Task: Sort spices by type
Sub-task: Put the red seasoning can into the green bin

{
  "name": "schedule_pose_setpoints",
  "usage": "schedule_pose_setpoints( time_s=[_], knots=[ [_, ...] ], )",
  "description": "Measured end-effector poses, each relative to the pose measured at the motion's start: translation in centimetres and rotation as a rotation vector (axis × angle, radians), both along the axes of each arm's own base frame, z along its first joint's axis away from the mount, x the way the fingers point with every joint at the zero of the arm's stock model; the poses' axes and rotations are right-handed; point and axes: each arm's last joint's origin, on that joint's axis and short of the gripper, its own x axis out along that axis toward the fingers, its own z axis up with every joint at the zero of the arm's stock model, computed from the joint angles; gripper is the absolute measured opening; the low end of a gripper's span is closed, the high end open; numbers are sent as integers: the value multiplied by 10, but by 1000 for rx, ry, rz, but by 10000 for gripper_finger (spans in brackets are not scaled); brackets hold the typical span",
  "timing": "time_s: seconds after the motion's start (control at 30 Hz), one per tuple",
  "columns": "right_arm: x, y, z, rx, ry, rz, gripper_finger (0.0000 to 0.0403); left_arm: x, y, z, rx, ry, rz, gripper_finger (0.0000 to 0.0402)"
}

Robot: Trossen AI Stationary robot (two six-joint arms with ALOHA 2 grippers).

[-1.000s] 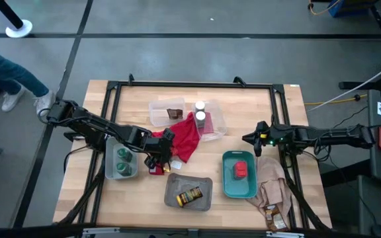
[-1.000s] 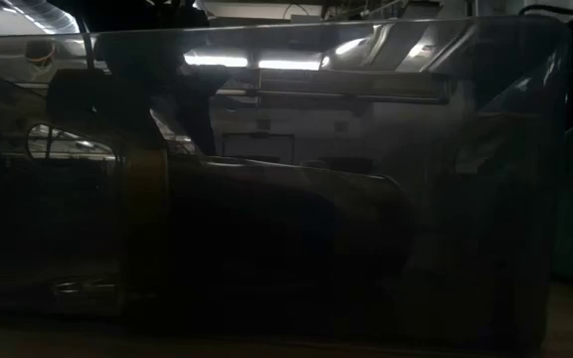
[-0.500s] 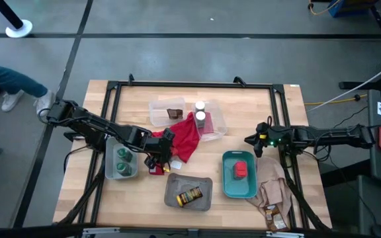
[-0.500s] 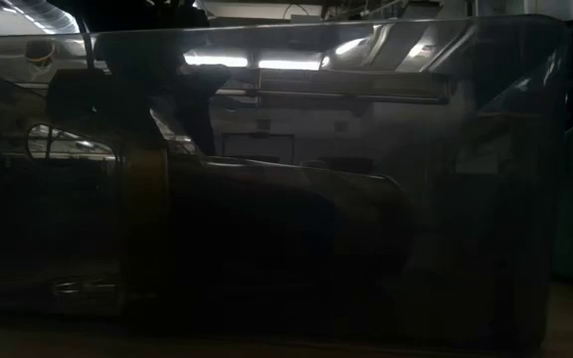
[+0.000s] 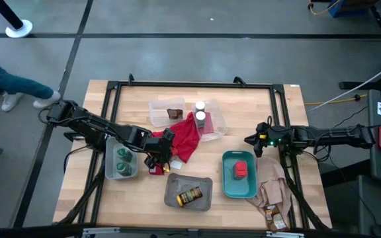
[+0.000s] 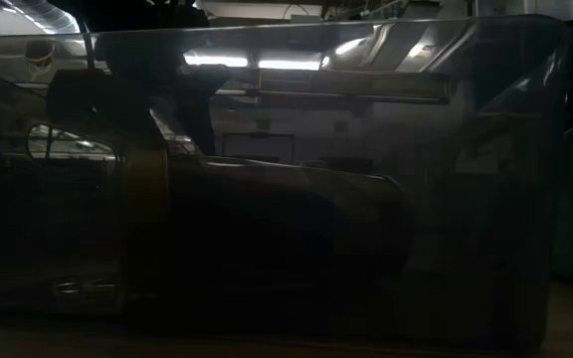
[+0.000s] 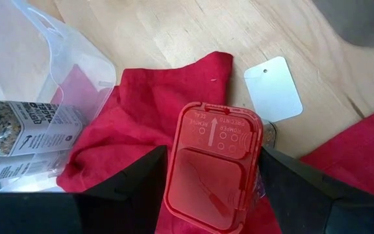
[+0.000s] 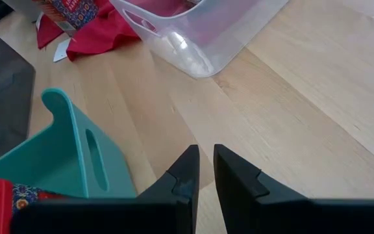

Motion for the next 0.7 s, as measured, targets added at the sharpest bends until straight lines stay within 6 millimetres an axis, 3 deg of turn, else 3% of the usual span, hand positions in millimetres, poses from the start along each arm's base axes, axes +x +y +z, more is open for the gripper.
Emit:
schedule_pose_setpoints(
  time_s=[0.7],
  knots=[
    [0, 0, 0, 0, 0, 0, 49, 1, 1, 1, 35, -14, 16, 226]
  ],
)
